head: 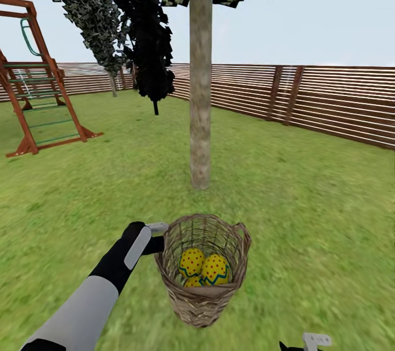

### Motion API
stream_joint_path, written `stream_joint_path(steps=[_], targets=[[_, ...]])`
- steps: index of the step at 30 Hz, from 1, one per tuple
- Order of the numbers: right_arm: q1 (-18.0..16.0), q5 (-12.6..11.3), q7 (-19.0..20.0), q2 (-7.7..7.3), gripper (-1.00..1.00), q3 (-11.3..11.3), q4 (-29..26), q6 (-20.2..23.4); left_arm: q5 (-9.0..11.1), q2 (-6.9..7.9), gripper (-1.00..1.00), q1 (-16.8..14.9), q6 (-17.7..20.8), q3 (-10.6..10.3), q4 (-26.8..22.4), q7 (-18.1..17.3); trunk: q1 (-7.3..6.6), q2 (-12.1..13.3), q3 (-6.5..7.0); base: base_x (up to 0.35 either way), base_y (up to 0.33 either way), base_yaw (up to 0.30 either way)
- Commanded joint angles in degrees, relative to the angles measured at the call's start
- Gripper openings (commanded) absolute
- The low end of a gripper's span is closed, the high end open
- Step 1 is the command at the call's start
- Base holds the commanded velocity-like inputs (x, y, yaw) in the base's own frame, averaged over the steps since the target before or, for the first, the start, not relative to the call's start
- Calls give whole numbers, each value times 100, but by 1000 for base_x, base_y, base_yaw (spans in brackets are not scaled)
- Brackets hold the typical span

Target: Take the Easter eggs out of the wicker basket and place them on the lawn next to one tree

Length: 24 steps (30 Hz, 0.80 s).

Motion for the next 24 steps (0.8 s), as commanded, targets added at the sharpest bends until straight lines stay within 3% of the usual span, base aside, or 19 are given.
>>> stream_joint_path(steps=[1, 24], targets=[[-8, 48, 14, -4, 100, -50, 16, -29, 22, 2, -100, -6, 19, -13, -3, 70, 7, -13, -12, 329, 0, -9], [-8, 48, 14, -4, 100, -50, 16, -29, 21, 65, -100, -6, 19, 40, 1, 76, 7, -13, -12, 329, 0, 0]])
